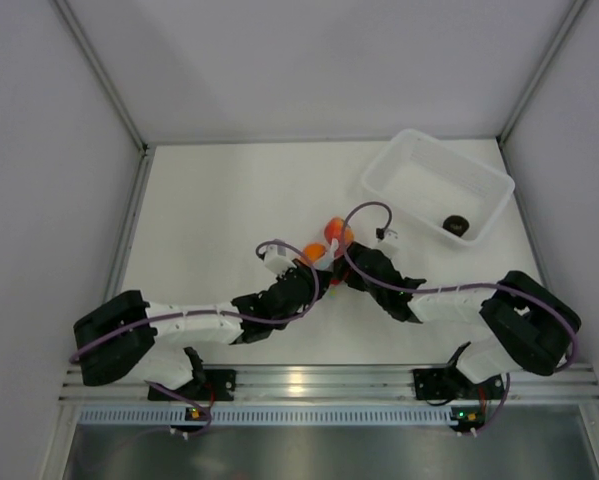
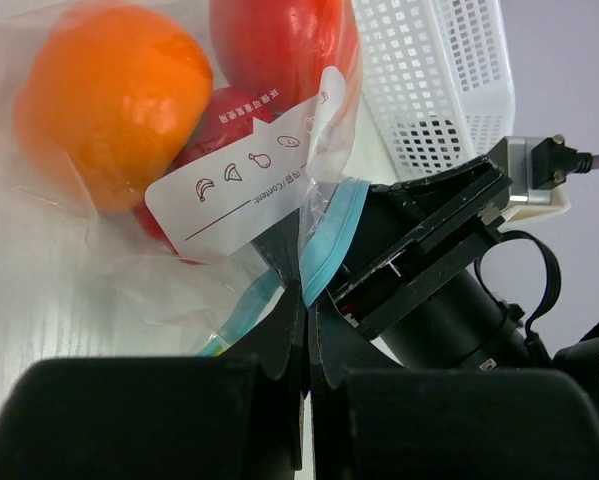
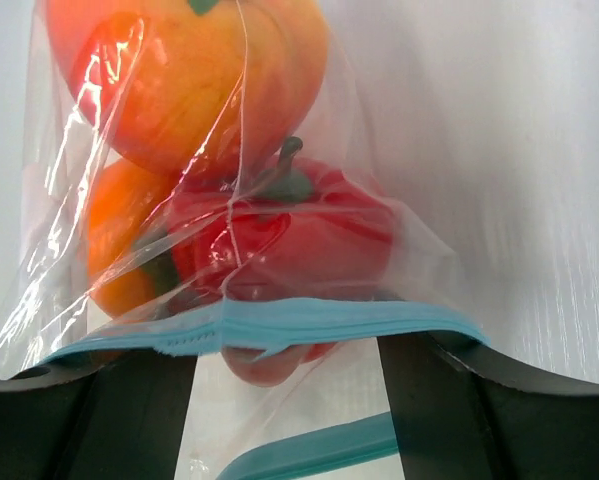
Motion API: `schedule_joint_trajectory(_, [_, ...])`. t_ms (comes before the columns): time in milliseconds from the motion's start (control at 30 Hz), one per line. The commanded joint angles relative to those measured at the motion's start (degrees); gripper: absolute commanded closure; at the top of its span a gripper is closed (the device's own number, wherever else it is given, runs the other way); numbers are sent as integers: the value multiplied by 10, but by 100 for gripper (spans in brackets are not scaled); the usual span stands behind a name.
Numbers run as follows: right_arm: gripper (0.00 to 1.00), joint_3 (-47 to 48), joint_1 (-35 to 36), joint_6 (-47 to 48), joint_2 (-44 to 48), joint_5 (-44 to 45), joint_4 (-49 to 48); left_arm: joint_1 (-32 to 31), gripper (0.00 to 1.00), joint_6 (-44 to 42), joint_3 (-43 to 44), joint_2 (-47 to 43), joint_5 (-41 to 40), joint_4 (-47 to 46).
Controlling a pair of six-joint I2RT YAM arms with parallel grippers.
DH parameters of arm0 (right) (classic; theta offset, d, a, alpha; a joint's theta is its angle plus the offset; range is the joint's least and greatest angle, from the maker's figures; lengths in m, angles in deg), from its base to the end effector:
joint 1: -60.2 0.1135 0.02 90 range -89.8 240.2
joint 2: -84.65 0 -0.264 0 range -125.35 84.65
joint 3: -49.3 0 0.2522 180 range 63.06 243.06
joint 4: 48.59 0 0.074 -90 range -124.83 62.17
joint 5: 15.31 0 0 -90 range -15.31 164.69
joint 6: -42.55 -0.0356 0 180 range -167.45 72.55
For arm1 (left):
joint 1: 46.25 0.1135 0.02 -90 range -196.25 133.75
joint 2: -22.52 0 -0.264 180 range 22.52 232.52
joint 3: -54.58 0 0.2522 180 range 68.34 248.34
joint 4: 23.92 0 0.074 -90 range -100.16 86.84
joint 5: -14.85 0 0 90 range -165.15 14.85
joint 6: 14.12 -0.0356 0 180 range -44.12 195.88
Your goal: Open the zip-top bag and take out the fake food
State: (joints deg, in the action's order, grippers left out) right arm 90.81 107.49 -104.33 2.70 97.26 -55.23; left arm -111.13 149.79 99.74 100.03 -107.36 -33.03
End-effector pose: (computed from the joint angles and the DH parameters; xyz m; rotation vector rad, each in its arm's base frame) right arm 0.1890 0.1846 0.1519 0.4115 2.1414 0.6475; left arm 0.1325 -0.2379 0.1952 -0.5439 1.9902 -1.0441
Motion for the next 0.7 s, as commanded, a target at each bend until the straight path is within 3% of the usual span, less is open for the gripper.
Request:
schedule_joint_trajectory(0, [31, 51, -46, 82, -41, 66, 90, -18, 100, 19, -19, -27, 41, -14])
schedule_joint_trajectory(100, [20, 74, -69, 114, -78, 8, 85, -18, 100, 20, -20, -25, 40, -14])
schedule_joint_trajectory(300, [19, 126, -79, 168, -146, -30, 79, -18, 100, 19, -15, -18, 43, -14])
schedule_joint_trajectory(333, [22, 131, -80, 176, -157, -36, 76, -18, 100, 19, -16, -18, 42, -14])
schedule_joint_trajectory(467, [53, 132, -85, 194, -176, -36, 59, -17, 100, 16, -23, -19, 31, -13])
schedule_joint_trajectory(667, [58, 97, -77, 196, -107, -31, 60, -17, 100, 3, -22, -13, 0, -12])
